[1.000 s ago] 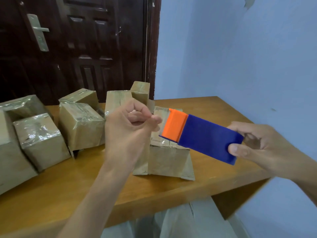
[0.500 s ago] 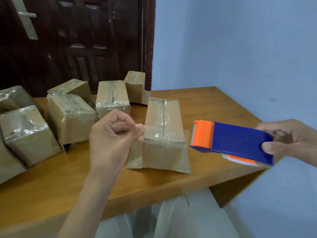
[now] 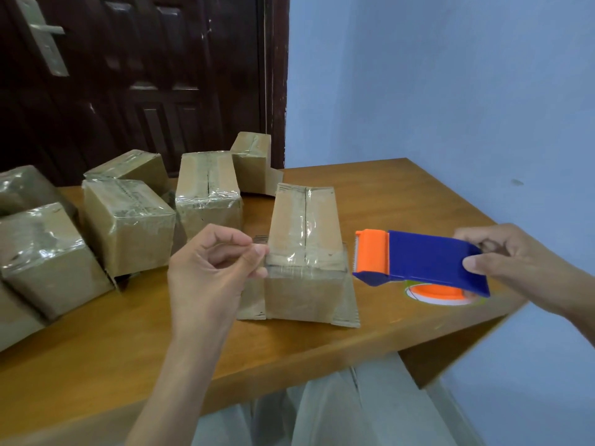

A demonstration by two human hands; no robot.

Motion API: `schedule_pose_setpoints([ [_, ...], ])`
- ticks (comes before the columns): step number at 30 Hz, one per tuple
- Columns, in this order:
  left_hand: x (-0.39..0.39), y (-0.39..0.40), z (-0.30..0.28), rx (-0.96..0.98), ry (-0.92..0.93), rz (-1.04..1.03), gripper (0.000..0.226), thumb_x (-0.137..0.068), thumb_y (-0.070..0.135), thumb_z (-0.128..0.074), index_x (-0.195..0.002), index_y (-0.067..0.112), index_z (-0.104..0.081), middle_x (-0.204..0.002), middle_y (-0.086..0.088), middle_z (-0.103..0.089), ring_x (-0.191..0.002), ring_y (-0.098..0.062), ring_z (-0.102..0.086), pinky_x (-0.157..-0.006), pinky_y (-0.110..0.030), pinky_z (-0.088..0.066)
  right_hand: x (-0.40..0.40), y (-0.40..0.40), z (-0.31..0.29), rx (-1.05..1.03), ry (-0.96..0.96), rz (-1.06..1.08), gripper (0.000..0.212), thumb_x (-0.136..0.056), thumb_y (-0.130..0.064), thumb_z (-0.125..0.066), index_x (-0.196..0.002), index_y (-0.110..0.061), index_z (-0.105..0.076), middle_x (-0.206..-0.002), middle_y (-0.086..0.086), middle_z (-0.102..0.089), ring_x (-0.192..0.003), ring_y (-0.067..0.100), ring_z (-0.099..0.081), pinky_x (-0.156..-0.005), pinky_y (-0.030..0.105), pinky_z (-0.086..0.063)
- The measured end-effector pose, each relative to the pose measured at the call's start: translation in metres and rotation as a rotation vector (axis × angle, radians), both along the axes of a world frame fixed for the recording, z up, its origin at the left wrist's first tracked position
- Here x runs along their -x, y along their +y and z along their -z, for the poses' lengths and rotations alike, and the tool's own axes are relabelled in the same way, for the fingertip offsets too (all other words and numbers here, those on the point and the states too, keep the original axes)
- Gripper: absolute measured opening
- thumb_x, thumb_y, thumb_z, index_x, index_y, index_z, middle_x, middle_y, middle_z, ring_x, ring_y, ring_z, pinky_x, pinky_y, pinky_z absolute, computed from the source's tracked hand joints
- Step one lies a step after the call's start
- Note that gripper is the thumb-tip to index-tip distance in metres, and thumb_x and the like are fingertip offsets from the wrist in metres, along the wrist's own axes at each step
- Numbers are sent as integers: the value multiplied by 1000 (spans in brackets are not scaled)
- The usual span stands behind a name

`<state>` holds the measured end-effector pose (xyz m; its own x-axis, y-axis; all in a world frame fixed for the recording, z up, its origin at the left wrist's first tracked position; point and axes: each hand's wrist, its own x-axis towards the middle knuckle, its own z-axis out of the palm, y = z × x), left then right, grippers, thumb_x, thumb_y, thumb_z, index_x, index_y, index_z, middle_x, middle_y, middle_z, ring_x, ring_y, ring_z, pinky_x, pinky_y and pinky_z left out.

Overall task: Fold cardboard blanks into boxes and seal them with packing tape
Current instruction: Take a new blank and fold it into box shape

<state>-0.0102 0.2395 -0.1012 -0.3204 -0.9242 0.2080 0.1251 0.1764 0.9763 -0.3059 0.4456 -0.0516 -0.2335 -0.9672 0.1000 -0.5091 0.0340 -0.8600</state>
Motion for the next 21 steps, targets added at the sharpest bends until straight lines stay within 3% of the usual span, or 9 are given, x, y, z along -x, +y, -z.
schedule_pose_setpoints([
  [5,4,-5,12,-10,17,-17,19,-82,16,-84,-97,12,-73,-87,-2,-81,-71,-19,-77,-58,-15,-53,-6,-9,16,28,-8,109,28,-88,-35,-58,-62,-28,-62,-57,-3,-61,-51,6,-54,-56,12,-41],
  [8,7,-8,18,-5,12,-30,19,-83,14,-83,-99,13,-73,-91,2,-81,-72,-15,-77,-60,-16,-55,-6,-14,30,53,-8,170,31,-89,-36,-57,-60,-24,-59,-55,1,-59,-48,7,-50,-52,11,-38],
  [12,11,-16,23,-22,-34,-20,20,-85,18,-84,-102,20,-75,-96,3,-79,-72,-13,-75,-84,-33,-59,-4,-17,46,35,-54,196,34,-89,-39,-59,-64,-16,-59,-58,5,-53,-50,14,-47,-50,16,-38],
  [15,14,-22,26,-69,-20,12,14,-84,19,-84,-94,16,-75,-83,-6,-77,-72,-15,-72,-96,-46,-52,-6,-19,53,36,-91,215,32,-89,-39,-59,-69,-13,-63,-61,6,-56,-50,14,-51,-49,17,-42],
  [19,20,-32,35,-257,64,124,24,-79,28,-82,-97,14,-73,-83,-6,-73,-76,-17,-65,-74,-33,-51,-10,-24,69,49,-131,240,43,-88,-45,-61,-86,-2,-67,-67,14,-57,-52,17,-52,-48,21,-44],
  [21,26,-32,41,-254,81,149,13,-89,23,-77,-99,16,-73,-84,-3,-70,-77,-14,-62,-68,-26,-49,-15,-28,79,84,-136,270,49,-85,-54,-66,-83,-5,-66,-66,15,-53,-51,16,-49,-46,21,-42],
])
